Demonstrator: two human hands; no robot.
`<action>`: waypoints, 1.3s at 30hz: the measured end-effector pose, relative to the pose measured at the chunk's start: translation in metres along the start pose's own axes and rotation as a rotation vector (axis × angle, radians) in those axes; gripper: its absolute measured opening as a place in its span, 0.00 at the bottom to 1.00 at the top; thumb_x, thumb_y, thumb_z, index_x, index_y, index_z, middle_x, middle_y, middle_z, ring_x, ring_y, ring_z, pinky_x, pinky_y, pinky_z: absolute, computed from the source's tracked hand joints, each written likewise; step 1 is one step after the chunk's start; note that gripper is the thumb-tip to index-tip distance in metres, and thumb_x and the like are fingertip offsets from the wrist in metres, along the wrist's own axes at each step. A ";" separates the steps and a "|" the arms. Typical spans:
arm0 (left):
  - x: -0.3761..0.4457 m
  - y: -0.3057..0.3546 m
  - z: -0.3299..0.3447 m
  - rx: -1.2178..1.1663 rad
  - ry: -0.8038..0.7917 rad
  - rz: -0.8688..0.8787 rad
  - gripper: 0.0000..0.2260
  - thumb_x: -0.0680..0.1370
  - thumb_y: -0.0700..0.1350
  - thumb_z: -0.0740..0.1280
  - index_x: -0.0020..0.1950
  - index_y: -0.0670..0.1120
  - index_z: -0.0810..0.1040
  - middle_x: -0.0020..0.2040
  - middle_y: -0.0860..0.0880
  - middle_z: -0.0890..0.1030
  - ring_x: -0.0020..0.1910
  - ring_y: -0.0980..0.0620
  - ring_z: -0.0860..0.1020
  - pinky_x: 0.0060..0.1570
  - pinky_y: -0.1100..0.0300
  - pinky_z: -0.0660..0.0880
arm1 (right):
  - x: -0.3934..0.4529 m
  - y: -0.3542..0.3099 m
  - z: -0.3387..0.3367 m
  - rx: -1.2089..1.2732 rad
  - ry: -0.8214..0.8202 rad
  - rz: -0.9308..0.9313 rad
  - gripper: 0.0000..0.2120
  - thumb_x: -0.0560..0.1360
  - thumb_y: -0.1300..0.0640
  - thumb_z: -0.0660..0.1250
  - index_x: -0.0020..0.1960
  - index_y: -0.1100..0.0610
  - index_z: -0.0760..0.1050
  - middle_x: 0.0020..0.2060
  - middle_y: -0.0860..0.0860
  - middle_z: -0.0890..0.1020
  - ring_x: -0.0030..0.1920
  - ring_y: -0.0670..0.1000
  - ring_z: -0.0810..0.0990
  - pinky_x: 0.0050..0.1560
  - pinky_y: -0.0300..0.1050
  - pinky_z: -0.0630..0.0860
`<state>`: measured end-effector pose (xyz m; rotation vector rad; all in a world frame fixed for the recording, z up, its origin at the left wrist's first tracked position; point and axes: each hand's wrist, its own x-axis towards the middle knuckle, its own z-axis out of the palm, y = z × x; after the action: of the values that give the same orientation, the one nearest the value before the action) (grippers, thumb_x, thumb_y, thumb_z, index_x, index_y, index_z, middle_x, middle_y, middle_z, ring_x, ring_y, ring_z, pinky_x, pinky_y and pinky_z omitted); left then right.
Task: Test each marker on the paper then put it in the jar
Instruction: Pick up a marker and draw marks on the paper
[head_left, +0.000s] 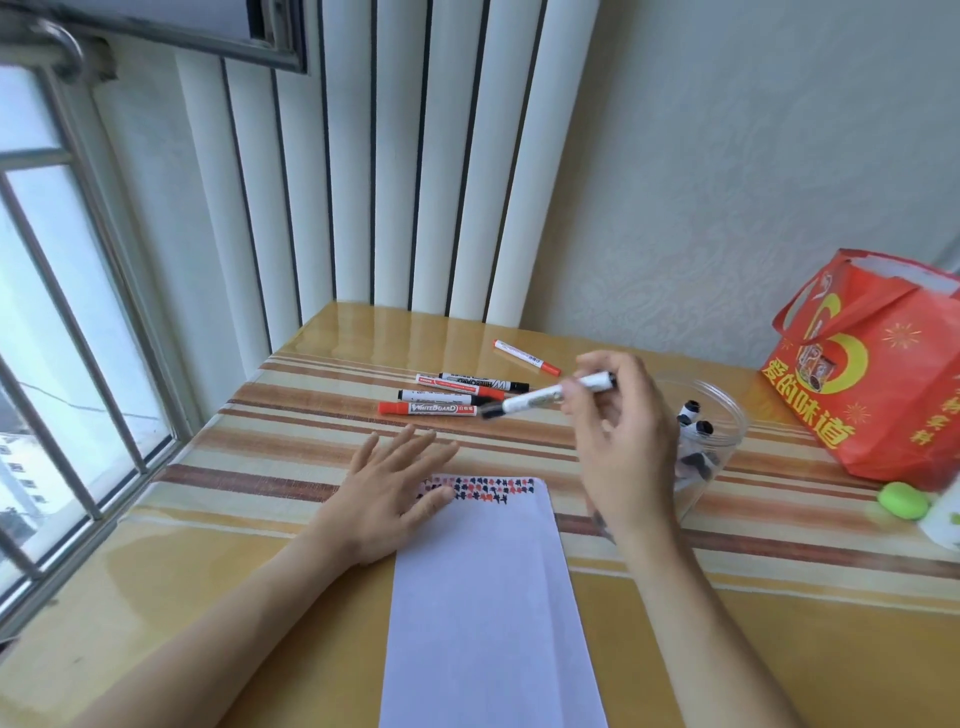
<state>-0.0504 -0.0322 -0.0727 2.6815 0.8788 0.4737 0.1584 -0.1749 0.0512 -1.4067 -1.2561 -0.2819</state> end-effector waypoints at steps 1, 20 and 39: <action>0.001 0.000 0.001 0.050 -0.055 -0.011 0.31 0.79 0.73 0.41 0.80 0.66 0.56 0.82 0.60 0.53 0.82 0.56 0.43 0.79 0.48 0.38 | 0.010 -0.002 -0.013 -0.069 0.081 -0.067 0.02 0.82 0.62 0.68 0.54 0.59 0.78 0.47 0.52 0.83 0.45 0.54 0.85 0.46 0.50 0.80; 0.002 0.002 -0.002 0.093 -0.121 -0.028 0.38 0.73 0.76 0.34 0.80 0.67 0.55 0.83 0.58 0.52 0.82 0.56 0.42 0.79 0.50 0.37 | 0.045 0.014 -0.093 -0.561 0.007 -0.021 0.03 0.80 0.67 0.64 0.50 0.62 0.76 0.45 0.56 0.79 0.45 0.57 0.77 0.43 0.44 0.65; 0.006 -0.004 0.005 0.065 -0.046 -0.021 0.31 0.78 0.71 0.39 0.79 0.66 0.59 0.81 0.60 0.57 0.82 0.58 0.46 0.79 0.53 0.39 | 0.000 0.010 0.058 -0.293 -0.452 -0.138 0.08 0.79 0.63 0.62 0.54 0.56 0.78 0.51 0.48 0.79 0.52 0.52 0.78 0.52 0.51 0.76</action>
<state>-0.0461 -0.0263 -0.0773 2.7268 0.9239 0.3836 0.1385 -0.1245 0.0279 -1.6967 -1.7402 -0.2576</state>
